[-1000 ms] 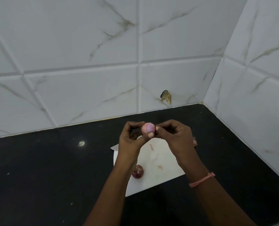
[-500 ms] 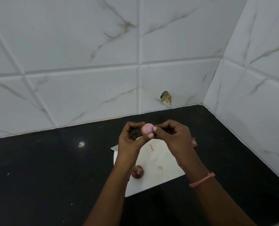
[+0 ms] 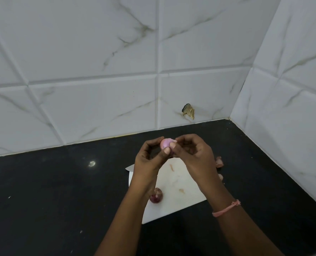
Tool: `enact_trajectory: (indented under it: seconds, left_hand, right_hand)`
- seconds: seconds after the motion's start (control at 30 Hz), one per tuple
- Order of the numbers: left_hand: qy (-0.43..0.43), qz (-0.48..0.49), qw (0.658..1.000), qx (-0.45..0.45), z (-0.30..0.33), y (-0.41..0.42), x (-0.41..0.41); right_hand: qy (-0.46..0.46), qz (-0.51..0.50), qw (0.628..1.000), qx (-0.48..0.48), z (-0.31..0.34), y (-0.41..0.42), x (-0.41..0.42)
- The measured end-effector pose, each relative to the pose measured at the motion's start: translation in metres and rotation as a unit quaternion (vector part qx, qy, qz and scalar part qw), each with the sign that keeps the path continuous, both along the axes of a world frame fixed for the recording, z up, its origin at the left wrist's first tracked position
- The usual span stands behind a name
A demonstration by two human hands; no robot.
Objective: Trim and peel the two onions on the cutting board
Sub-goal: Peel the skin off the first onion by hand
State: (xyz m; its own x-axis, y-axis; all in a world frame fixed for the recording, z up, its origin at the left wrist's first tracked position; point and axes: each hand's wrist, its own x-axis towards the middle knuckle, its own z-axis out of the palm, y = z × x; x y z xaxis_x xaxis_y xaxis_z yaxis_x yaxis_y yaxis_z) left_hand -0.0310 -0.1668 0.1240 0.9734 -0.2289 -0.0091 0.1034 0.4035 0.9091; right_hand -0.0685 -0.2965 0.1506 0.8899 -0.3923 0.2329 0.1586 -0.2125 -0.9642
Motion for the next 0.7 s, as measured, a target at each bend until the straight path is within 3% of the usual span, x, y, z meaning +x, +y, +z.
enact_trajectory:
  seconds: [0.13,0.47,0.6,0.7]
  left_hand:
    - [0.021,-0.010,0.999,-0.029,0.0006,-0.0001,0.0004]
    - [0.098,-0.039,0.991,-0.081,0.0064,-0.0033,-0.0007]
    - [0.177,-0.053,0.974,-0.130,0.0047,-0.0030,0.0023]
    - [0.186,-0.061,0.973,-0.124,0.0044,-0.0019,0.0039]
  right_hand:
    - [-0.014,-0.024,0.998,-0.063,-0.0010,0.0011,0.0005]
    - [-0.008,-0.030,0.996,-0.088,-0.0035,0.0011,0.0024]
    - [0.006,-0.026,0.999,-0.043,-0.0049,-0.0017,0.0034]
    - [0.022,-0.021,1.000,0.000,-0.0070,-0.0051,0.0058]
